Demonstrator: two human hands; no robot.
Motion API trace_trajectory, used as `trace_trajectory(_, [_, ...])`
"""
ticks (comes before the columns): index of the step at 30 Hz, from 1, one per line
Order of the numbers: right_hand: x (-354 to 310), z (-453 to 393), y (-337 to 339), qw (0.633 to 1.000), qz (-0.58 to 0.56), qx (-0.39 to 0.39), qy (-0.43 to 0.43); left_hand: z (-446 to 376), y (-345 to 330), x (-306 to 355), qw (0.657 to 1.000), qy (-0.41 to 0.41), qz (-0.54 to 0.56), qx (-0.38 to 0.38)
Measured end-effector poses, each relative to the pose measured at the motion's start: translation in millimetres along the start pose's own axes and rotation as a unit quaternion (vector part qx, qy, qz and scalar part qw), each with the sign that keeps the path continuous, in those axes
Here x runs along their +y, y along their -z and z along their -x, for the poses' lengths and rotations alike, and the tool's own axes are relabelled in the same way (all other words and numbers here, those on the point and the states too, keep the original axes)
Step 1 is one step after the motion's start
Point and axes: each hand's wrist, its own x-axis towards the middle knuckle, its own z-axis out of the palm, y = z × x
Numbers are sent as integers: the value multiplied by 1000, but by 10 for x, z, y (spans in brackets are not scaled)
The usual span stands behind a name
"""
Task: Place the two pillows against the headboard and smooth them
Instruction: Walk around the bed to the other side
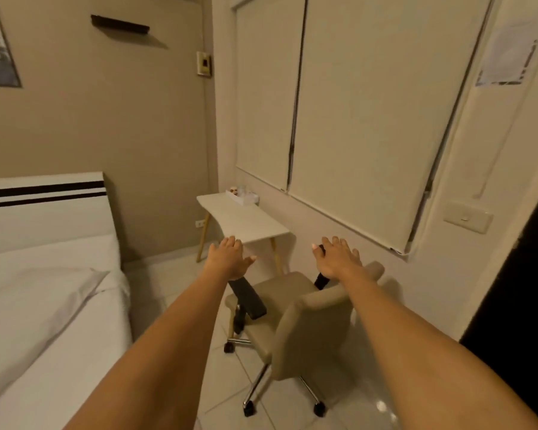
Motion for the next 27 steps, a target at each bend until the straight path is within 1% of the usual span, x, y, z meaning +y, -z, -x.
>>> trace_trajectory(6, [-573, -1043, -227, 996, 8, -18, 89, -614, 2, -637, 996, 90, 15, 10])
trace_trajectory(14, [-1359, -2381, -472, 984, 20, -50, 171, -1356, -24, -1398, 981, 194, 28, 4])
trace_trajectory(19, [-2028, -2890, -723, 967, 25, -69, 244, -1588, -72, -1974, 965, 259, 25, 10])
trace_trajectory(27, [-3204, -3677, -1142, 947, 22, -90, 306, -2020, -155, -3108, 942, 335, 21, 9])
